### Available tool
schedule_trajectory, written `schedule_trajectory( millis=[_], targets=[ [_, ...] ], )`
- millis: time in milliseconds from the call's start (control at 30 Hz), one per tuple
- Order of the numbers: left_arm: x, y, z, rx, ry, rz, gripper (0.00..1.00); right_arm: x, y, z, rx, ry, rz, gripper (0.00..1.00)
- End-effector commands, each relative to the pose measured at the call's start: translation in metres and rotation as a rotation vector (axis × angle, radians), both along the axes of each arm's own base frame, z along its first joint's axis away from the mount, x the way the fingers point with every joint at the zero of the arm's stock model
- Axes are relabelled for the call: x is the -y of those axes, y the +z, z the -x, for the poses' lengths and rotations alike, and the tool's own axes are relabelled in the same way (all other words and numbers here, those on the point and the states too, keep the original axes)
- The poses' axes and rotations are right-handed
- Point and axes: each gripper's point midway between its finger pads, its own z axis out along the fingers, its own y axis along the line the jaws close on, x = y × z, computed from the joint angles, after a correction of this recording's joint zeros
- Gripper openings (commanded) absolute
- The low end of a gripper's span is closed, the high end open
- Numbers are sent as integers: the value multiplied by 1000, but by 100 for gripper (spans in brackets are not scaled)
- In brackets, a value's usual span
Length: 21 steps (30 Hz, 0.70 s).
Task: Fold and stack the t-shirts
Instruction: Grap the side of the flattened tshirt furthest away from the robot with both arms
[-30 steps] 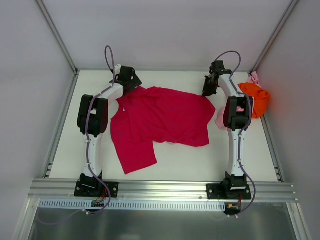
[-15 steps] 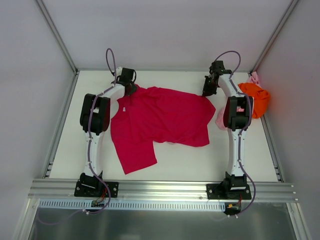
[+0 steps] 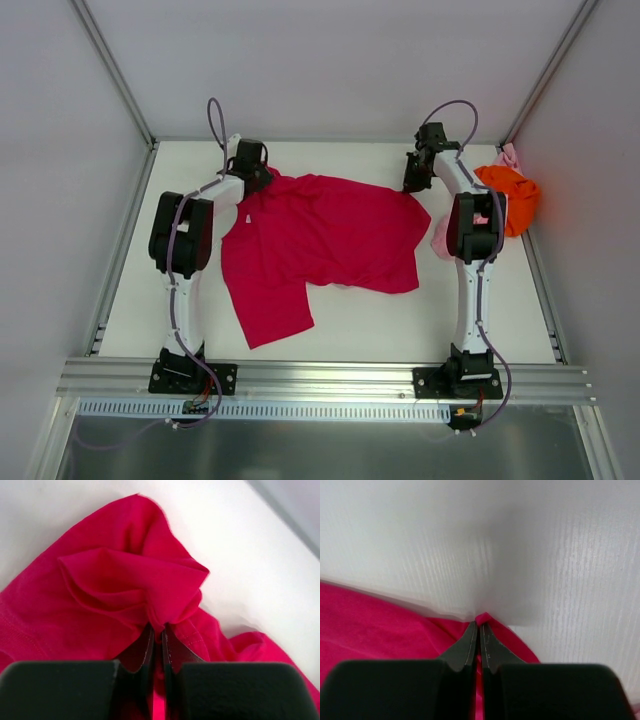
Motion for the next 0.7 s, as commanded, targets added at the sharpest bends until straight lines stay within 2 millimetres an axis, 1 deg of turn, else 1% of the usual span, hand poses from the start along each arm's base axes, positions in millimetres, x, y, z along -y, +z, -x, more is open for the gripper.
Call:
schedule_trajectory(
  millis=[0, 33, 67, 100, 133, 167, 200, 233, 267, 300, 333, 400, 433, 467, 500, 533, 567, 600, 633, 667],
  targets=[
    [3, 74, -14, 205, -31, 15, 0, -7, 60, -16, 168, 26, 39, 1],
    [5, 84, -13, 230, -39, 16, 0, -8, 64, -16, 183, 24, 45, 1],
    [5, 88, -12, 243, -41, 11, 0, -9, 69, -17, 203, 25, 56, 1],
    [8, 88, -9, 257, -48, -1, 0, -9, 79, -17, 246, 29, 86, 1],
    [9, 98, -8, 286, -55, -2, 0, -8, 84, -17, 270, 28, 119, 1],
    [9, 101, -7, 300, -62, -9, 0, -6, 88, -17, 289, 27, 145, 1],
    [9, 99, -2, 300, -67, -14, 0, -7, 94, -19, 320, 26, 172, 1],
    [12, 110, -2, 337, -73, -10, 0, -7, 101, -16, 337, 39, 190, 1],
    [13, 113, -1, 345, -78, -17, 0, -6, 106, -16, 350, 38, 203, 1],
    [13, 111, 2, 343, -79, -20, 0, -7, 112, -16, 367, 33, 218, 1],
    [14, 119, 2, 362, -83, -15, 0, -5, 119, -13, 383, 31, 224, 1],
    [14, 119, 5, 364, -87, -22, 0, -3, 134, -14, 431, 11, 235, 1],
    [14, 124, 6, 373, -87, -20, 0, -2, 130, -9, 427, 10, 241, 1],
    [12, 122, 9, 370, -84, -28, 0, -1, 148, -9, 473, -4, 239, 1],
    [13, 124, 10, 376, -85, -30, 0, 2, 153, -8, 487, -18, 256, 1],
    [13, 127, 11, 382, -86, -30, 0, 4, 153, -4, 487, -26, 268, 1],
    [10, 126, 13, 380, -76, -38, 0, 5, 164, -3, 515, -34, 275, 1],
    [9, 125, 14, 382, -73, -46, 0, 9, 168, -2, 525, -55, 302, 1],
    [6, 130, 15, 390, -62, -50, 0, 11, 170, -1, 528, -66, 324, 1],
    [1, 127, 18, 384, -41, -60, 0, 13, 174, 0, 538, -71, 343, 1]
  ],
)
